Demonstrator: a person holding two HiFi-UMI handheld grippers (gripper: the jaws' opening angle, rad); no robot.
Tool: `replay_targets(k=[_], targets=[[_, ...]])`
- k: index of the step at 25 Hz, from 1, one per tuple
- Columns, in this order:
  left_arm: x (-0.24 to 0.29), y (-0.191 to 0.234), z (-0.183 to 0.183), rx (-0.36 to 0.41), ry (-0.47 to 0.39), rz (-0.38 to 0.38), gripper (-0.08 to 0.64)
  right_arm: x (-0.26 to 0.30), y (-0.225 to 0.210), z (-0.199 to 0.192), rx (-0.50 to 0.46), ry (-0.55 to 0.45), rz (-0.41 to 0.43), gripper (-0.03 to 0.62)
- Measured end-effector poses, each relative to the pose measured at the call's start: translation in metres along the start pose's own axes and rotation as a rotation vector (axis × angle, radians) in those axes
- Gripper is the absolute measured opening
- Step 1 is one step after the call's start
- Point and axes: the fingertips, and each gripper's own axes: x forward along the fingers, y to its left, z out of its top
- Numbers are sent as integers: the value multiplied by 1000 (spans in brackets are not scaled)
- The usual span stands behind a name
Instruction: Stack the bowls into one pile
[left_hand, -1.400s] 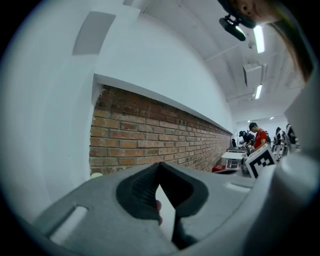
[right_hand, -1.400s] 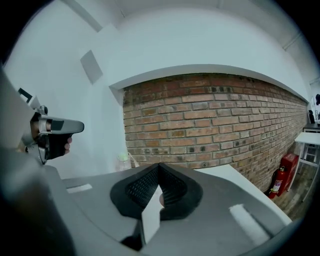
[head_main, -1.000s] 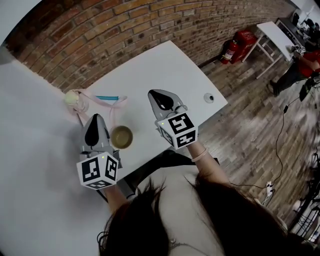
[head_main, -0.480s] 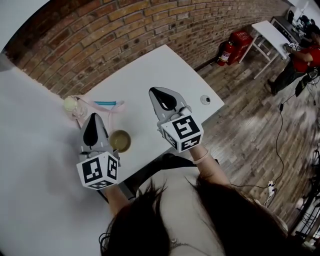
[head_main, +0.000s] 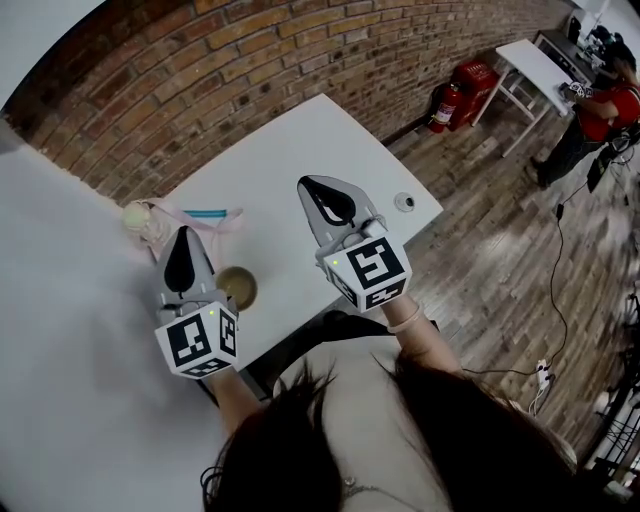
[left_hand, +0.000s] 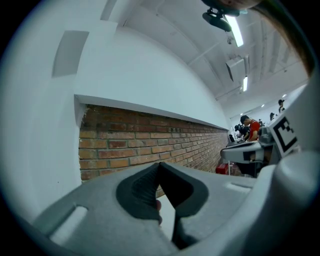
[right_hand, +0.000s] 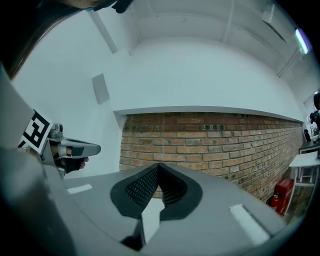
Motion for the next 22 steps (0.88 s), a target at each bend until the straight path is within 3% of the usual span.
replay_targets(k=[22], targets=[[-3, -1, -4, -28, 9, -19, 1, -6, 5, -1, -10, 23, -4, -3]])
